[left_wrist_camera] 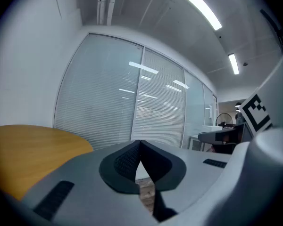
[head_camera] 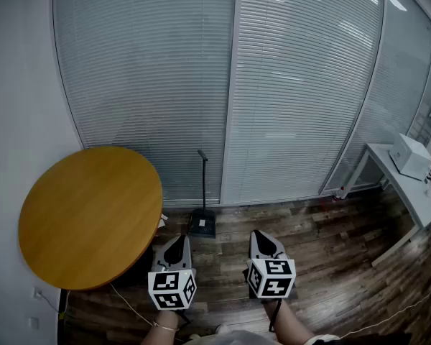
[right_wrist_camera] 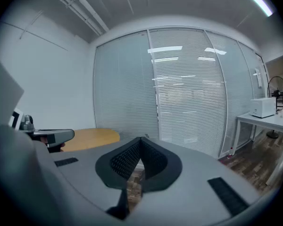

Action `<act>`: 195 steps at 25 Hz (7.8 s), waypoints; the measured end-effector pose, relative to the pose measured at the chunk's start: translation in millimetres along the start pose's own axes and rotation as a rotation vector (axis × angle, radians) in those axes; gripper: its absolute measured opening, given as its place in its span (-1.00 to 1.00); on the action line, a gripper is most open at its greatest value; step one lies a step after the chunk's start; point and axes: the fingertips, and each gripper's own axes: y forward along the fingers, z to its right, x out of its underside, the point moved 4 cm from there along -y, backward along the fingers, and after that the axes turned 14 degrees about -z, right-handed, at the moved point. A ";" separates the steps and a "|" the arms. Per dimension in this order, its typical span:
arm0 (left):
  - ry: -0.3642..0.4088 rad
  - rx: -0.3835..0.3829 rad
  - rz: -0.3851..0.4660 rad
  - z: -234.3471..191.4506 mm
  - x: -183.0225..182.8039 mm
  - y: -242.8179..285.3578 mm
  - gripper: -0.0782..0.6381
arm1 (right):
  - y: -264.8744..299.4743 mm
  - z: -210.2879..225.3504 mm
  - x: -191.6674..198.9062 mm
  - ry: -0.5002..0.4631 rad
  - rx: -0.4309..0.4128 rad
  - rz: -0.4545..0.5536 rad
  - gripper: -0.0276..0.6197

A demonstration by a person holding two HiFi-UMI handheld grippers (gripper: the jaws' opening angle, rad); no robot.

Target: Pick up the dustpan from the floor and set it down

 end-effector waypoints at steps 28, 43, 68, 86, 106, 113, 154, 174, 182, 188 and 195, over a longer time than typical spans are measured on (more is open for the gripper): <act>-0.008 -0.023 -0.052 -10.4 1.6 84.2 -0.73 | 80.5 60.0 8.4 0.121 -0.032 -0.092 -0.82; 0.047 0.013 -0.026 -69.8 -73.1 207.5 -0.73 | 199.4 66.8 -75.9 0.123 0.003 -0.059 -0.82; -0.032 -0.043 -0.101 -157.3 -73.6 359.8 -0.73 | 392.4 64.5 -112.1 0.078 -0.055 -0.176 -0.82; -0.101 -0.122 -0.169 -174.2 -4.5 410.1 -0.73 | 475.7 58.2 -78.1 -0.060 -0.093 -0.232 -0.82; -0.120 -0.214 -0.272 -219.4 82.8 475.0 -0.73 | 565.5 65.2 9.1 -0.021 -0.133 -0.417 -0.82; -0.125 -0.204 -0.284 -218.4 99.3 477.1 -0.73 | 570.9 59.9 24.6 -0.008 -0.138 -0.423 -0.81; -0.191 -0.261 -0.312 -227.6 129.5 480.0 -0.73 | 685.0 29.5 0.7 -0.071 -0.251 -0.352 -0.18; -0.235 -0.300 -0.316 -242.4 148.6 476.7 -0.73 | 713.8 20.3 0.4 -0.121 -0.197 -0.322 -0.45; -0.243 -0.293 -0.317 -241.4 147.2 480.4 -0.73 | 715.1 21.5 -0.1 -0.176 -0.161 -0.318 -0.61; -0.254 -0.294 -0.347 -247.8 141.0 489.9 -0.73 | 726.1 21.4 -3.7 -0.190 -0.157 -0.355 -0.62; -0.227 -0.270 -0.340 -234.8 121.6 487.2 -0.73 | 703.8 29.5 -10.6 -0.182 -0.142 -0.363 -0.62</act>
